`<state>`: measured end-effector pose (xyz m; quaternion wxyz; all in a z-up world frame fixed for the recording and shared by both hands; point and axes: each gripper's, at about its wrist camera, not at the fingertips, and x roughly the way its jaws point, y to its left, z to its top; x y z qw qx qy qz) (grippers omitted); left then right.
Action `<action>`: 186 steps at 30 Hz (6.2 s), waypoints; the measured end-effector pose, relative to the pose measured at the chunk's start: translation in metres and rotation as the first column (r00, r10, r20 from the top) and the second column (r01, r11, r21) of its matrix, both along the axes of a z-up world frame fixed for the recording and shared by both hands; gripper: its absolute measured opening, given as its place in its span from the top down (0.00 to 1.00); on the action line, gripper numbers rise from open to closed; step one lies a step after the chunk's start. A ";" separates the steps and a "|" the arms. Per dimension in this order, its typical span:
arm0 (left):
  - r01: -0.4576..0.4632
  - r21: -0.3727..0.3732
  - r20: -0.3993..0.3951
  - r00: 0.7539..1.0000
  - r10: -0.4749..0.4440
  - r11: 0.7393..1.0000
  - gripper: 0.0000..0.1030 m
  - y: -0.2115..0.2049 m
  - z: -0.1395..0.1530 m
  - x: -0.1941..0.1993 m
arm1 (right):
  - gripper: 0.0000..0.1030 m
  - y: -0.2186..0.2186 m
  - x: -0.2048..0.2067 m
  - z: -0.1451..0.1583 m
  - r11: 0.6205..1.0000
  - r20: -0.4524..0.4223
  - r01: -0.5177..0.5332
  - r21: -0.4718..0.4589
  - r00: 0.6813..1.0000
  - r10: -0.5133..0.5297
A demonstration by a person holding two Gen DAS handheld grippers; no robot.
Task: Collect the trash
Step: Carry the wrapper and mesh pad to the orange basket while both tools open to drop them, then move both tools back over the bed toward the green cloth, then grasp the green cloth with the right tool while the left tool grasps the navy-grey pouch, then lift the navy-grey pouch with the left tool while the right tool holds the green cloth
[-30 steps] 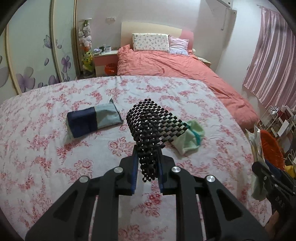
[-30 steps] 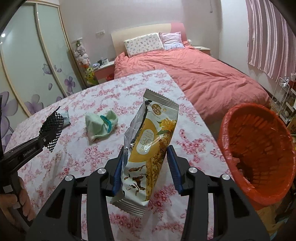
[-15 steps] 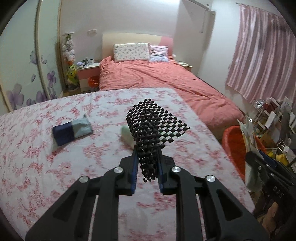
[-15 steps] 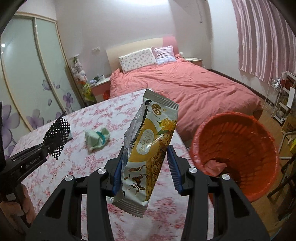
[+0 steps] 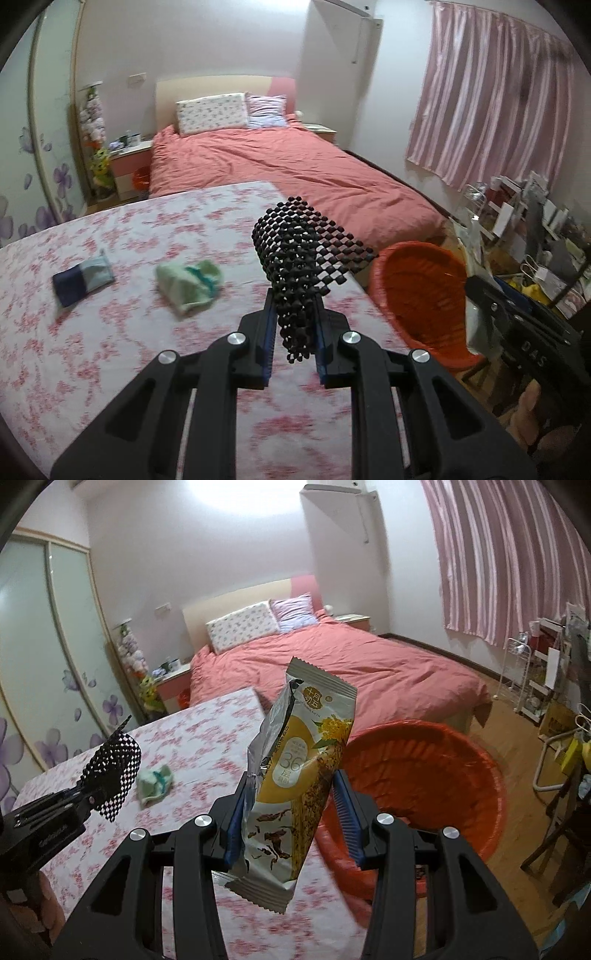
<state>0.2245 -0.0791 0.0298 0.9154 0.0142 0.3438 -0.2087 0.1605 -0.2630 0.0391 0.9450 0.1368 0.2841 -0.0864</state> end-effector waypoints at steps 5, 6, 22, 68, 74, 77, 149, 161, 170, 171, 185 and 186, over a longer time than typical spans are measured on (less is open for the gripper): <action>0.073 -0.015 -0.004 0.997 -0.073 0.997 0.82 -0.034 -0.002 -0.005 | 0.57 -0.022 -0.002 -0.006 0.999 -0.008 0.047 0.003 0.999 -0.047; 0.092 -0.017 -0.007 0.996 -0.092 0.996 0.82 -0.044 -0.003 -0.006 | 0.57 -0.027 -0.002 -0.007 0.998 -0.011 0.057 0.004 0.998 -0.057; 0.271 -0.011 -0.067 0.960 -0.272 0.962 0.82 -0.153 -0.030 0.007 | 0.57 -0.089 0.005 -0.025 0.984 -0.029 0.174 0.027 0.984 -0.173; -0.460 0.231 0.000 0.881 0.473 0.857 0.04 0.186 -0.078 0.062 | 0.19 0.105 0.077 -0.045 0.979 -0.187 -0.199 -0.035 0.964 0.189; -0.529 0.219 -0.001 0.840 0.543 0.820 0.04 0.236 -0.078 0.067 | 0.21 0.164 0.110 -0.051 0.955 -0.206 -0.296 -0.029 0.936 0.284; -0.537 0.199 -0.029 0.833 0.553 0.820 0.04 0.254 -0.081 0.073 | 0.25 0.188 0.131 -0.056 0.945 -0.218 -0.326 -0.020 0.924 0.315; -0.328 0.190 -0.198 0.910 0.364 0.925 0.13 0.221 -0.105 0.200 | 0.70 0.156 0.152 -0.077 0.959 -0.292 -0.281 0.029 0.915 0.277; -0.261 0.129 -0.214 0.935 0.284 0.957 0.69 0.209 -0.106 0.176 | 0.79 0.151 0.141 -0.075 0.958 -0.281 -0.283 0.039 0.917 0.283; -0.242 0.087 -0.230 0.939 0.256 0.966 0.69 0.193 -0.104 0.110 | 0.83 0.139 0.112 -0.074 0.965 -0.273 -0.258 0.051 0.926 0.262; -0.237 0.087 -0.231 0.940 0.251 0.968 0.69 0.190 -0.104 0.102 | 0.83 0.136 0.108 -0.075 0.967 -0.275 -0.251 0.055 0.927 0.256; -0.248 0.138 -0.186 0.945 0.271 0.959 0.64 0.160 -0.108 0.069 | 0.83 0.140 0.101 -0.073 0.965 -0.255 -0.260 0.035 0.931 0.260; -0.249 0.139 -0.184 0.944 0.272 0.958 0.64 0.160 -0.109 0.069 | 0.79 0.143 0.102 -0.071 0.962 -0.246 -0.269 0.034 0.931 0.269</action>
